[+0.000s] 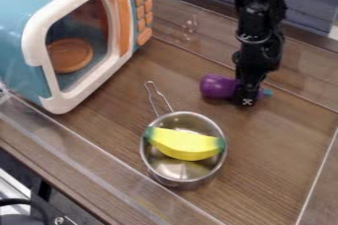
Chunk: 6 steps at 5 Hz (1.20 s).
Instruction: Put the eggplant in the silver pot
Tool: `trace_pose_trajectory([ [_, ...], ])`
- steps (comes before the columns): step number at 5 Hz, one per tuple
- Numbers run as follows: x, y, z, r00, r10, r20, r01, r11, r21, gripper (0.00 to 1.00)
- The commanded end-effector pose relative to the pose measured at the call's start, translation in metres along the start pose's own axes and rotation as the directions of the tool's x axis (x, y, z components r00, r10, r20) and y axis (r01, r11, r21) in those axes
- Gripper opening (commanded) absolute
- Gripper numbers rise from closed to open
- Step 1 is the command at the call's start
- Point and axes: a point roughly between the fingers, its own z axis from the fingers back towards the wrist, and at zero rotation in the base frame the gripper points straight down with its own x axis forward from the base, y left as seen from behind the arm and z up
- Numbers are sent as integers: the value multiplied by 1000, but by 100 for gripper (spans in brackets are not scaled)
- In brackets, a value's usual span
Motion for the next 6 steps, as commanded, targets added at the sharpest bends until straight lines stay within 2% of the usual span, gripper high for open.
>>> trace_pose_trajectory([
  [1, 17, 15, 26, 997, -67, 43, 66, 998, 15, 0],
  [2, 14, 0, 56, 999, -3, 33, 2, 999, 36, 0],
  [3, -6, -30, 94, 996, 84, 16, -85, 994, 76, 0],
  [4, -36, -68, 121, 985, 173, 10, -173, 981, 88, 0],
  [5, -68, -94, 128, 986, 168, 11, -168, 984, 60, 0],
  [6, -78, -108, 119, 991, 132, 11, -132, 990, 45, 0],
])
